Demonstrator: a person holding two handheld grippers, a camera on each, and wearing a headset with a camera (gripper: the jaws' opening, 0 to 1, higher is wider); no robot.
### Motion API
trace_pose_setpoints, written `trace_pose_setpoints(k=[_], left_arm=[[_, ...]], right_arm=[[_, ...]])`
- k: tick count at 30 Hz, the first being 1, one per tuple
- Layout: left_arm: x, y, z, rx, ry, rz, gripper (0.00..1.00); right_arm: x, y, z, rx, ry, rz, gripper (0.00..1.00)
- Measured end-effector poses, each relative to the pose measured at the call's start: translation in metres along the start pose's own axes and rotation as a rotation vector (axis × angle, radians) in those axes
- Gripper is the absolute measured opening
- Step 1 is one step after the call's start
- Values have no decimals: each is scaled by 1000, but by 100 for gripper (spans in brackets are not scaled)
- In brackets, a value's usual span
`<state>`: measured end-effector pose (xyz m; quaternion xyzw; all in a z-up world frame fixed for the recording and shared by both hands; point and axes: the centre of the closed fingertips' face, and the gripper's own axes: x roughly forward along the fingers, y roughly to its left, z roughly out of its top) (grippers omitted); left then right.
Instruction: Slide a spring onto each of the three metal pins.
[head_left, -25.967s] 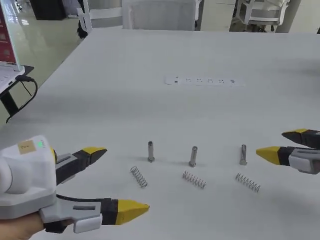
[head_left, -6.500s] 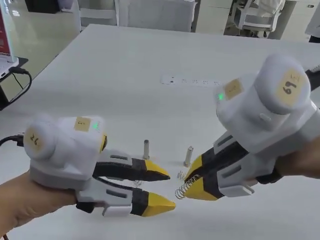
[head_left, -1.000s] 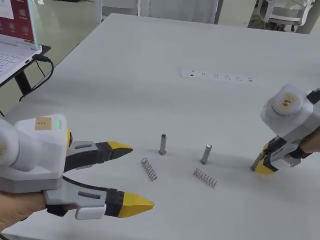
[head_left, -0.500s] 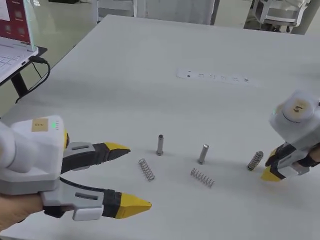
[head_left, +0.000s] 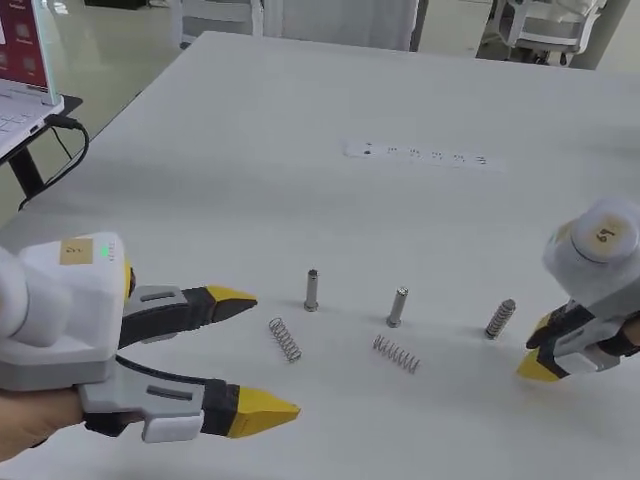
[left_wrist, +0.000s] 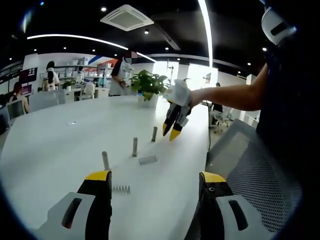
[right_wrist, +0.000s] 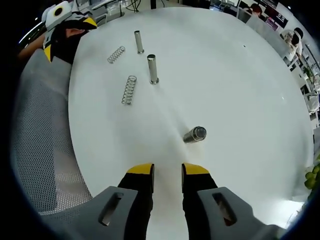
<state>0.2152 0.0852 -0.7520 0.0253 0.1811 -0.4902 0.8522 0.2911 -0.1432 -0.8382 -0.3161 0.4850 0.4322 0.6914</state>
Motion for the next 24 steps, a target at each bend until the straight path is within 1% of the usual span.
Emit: trace_pose_setpoints(k=[5, 9, 12, 16, 19, 24], left_arm=[[0, -1, 1, 0, -4, 0, 67], [0, -1, 0, 0, -3, -3, 67], [0, -2, 0, 2, -2, -5, 67], [1, -3, 2, 5, -3, -6, 67], [1, -3, 2, 8, -4, -7, 67], [2, -3, 2, 9, -1, -7, 67]], right_arm=[[3, 13, 4, -6, -15, 13, 20], [4, 26, 14, -2, -49, 35, 20], [6, 32, 19, -8, -62, 44, 20], [9, 39, 25, -12, -80, 56, 20], [10, 41, 29, -15, -89, 59, 20], [13, 48, 42, -13, -120, 76, 20]])
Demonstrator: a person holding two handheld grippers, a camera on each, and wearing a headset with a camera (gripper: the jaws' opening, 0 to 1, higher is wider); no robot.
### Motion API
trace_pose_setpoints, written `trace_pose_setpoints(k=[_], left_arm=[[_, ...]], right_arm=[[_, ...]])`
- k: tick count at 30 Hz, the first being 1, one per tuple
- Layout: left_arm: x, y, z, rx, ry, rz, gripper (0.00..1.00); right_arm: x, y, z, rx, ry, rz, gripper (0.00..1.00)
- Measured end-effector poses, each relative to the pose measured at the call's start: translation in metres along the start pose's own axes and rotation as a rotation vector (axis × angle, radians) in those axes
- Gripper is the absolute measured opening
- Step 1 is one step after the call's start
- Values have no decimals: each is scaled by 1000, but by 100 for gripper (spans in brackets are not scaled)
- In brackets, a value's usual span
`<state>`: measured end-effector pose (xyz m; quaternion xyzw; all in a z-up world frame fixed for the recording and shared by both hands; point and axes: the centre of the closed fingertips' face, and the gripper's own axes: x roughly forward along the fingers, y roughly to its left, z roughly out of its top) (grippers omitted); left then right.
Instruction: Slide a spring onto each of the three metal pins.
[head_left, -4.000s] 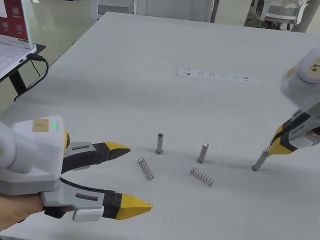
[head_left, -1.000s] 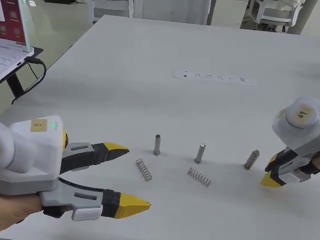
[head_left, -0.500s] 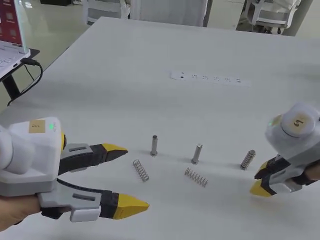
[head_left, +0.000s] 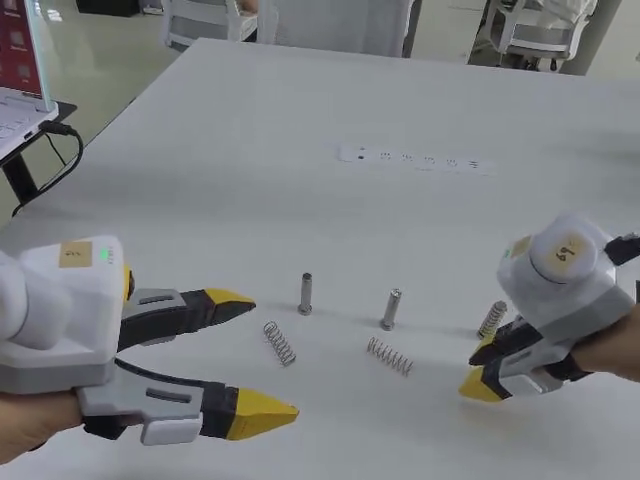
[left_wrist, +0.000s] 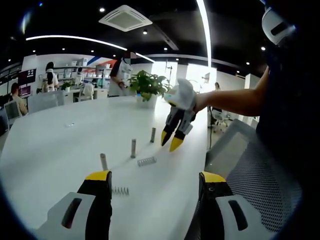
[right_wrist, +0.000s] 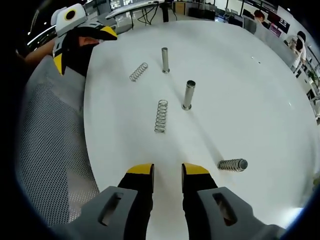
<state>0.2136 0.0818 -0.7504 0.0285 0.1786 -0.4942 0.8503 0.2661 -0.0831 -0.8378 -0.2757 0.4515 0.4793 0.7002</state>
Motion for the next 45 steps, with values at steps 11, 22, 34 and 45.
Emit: trace_pose_setpoints(k=[11, 22, 34, 45], left_arm=[[0, -2, 0, 0, -1, -2, 66], [0, -2, 0, -3, -1, -1, 66], [-1, 0, -1, -9, 2, 3, 65], [-1, 1, -1, -12, 1, 2, 65]], right_arm=[[16, 13, 24, -30, -23, 28, 19], [29, 13, 37, -29, -31, 29, 17], [40, 8, 40, 1, -25, 15, 16], [42, 2, 38, -46, 3, -31, 9]])
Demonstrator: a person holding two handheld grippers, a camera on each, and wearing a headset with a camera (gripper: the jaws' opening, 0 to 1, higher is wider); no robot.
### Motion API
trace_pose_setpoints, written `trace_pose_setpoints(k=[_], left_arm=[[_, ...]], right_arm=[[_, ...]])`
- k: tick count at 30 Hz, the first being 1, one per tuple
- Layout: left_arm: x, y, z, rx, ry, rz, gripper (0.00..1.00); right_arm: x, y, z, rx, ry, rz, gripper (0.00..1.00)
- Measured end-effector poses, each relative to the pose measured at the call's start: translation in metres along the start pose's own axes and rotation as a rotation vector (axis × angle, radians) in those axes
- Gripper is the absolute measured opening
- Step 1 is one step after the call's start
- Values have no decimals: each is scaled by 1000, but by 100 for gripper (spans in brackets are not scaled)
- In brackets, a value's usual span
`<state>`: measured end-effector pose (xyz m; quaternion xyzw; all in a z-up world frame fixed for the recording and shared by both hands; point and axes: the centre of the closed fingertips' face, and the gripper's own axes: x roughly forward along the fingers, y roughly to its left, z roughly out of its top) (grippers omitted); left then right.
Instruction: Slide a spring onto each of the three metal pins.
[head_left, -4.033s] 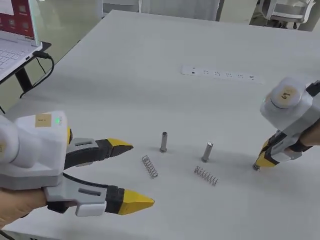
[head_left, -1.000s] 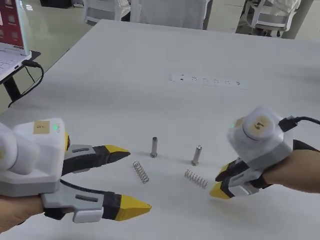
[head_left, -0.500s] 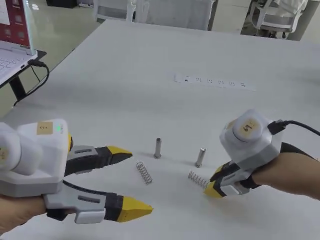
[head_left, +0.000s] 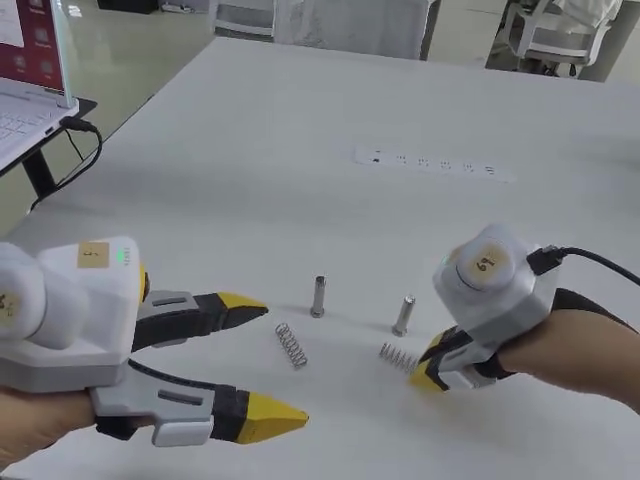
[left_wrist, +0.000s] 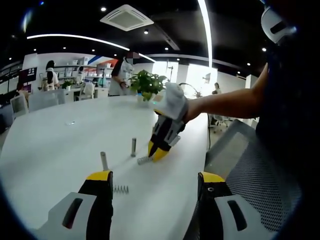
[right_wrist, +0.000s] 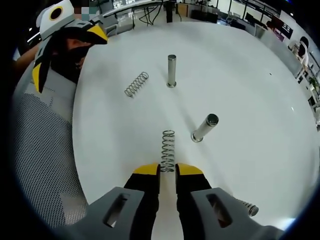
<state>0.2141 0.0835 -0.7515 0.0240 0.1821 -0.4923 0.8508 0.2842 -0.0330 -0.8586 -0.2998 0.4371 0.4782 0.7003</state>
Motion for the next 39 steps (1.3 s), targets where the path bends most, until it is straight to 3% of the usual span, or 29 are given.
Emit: trace_pose_setpoints(k=[10, 16, 20, 29, 39], left_arm=[[1, 0, 0, -1, 2, -2, 64], [3, -1, -2, -2, 8, -9, 63], [6, -2, -5, -9, 12, -18, 62], [12, -5, 1, 5, 10, -39, 60], [19, -15, 7, 33, 12, -79, 56]], right_arm=[[0, -3, 1, -46, 8, -14, 8], [-5, 3, 1, -44, 2, 10, 8], [-12, 12, 3, -44, -10, 43, 8], [-39, 37, 20, -97, -69, 116, 8], [-61, 62, 37, -214, -91, 164, 8]])
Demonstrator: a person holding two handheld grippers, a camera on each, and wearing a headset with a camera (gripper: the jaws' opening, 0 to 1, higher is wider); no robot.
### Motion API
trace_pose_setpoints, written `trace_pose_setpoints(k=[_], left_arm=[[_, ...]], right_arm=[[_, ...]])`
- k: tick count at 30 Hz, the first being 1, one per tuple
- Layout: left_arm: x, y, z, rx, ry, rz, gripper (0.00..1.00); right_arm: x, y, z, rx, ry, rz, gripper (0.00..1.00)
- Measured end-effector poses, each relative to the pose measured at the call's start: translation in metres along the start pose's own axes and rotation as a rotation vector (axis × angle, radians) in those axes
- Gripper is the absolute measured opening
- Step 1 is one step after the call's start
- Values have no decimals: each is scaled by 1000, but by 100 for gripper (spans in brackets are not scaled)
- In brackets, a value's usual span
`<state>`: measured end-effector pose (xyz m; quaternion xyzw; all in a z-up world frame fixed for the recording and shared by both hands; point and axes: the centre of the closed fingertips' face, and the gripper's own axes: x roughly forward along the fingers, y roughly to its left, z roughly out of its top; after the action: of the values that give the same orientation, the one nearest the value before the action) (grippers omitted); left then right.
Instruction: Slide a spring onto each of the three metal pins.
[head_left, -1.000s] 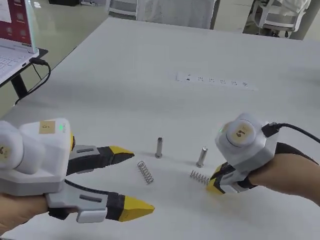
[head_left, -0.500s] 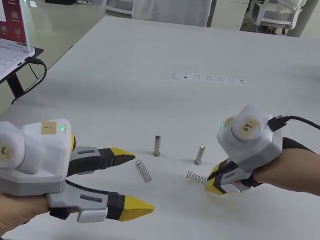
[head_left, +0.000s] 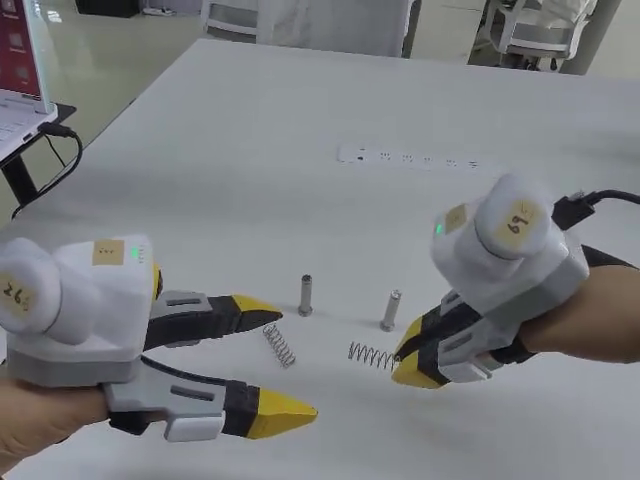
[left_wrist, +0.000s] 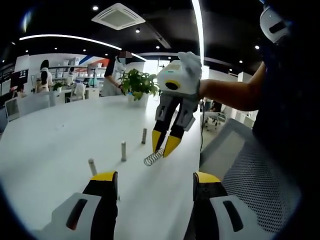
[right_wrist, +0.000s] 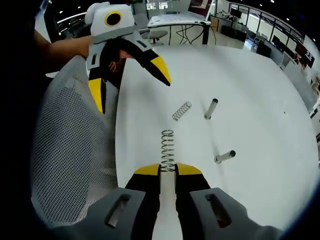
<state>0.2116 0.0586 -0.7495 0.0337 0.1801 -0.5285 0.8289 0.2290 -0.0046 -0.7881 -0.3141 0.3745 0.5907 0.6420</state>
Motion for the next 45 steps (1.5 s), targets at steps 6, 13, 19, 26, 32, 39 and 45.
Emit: trace_pose_setpoints(k=[6, 13, 19, 26, 32, 39, 45], left_arm=[[3, -7, 3, 11, -3, -32, 50], [10, -15, 7, 31, -1, -71, 42], [13, -19, 8, 45, -1, -96, 35], [13, -22, 9, 60, -3, -118, 28], [13, -23, 12, 68, -12, -125, 21], [13, -24, 12, 70, -14, -130, 14], [13, -24, 13, 71, -18, -131, 9]], right_arm=[[-5, 13, 12, -63, -5, 23, 8], [-9, 23, 24, -125, -13, 39, 8], [-12, 31, 31, -172, -28, 56, 8], [-12, 35, 37, -207, -36, 66, 8], [-11, 36, 40, -224, -40, 72, 8], [-11, 38, 43, -244, -43, 72, 8], [-11, 39, 45, -253, -45, 73, 8]])
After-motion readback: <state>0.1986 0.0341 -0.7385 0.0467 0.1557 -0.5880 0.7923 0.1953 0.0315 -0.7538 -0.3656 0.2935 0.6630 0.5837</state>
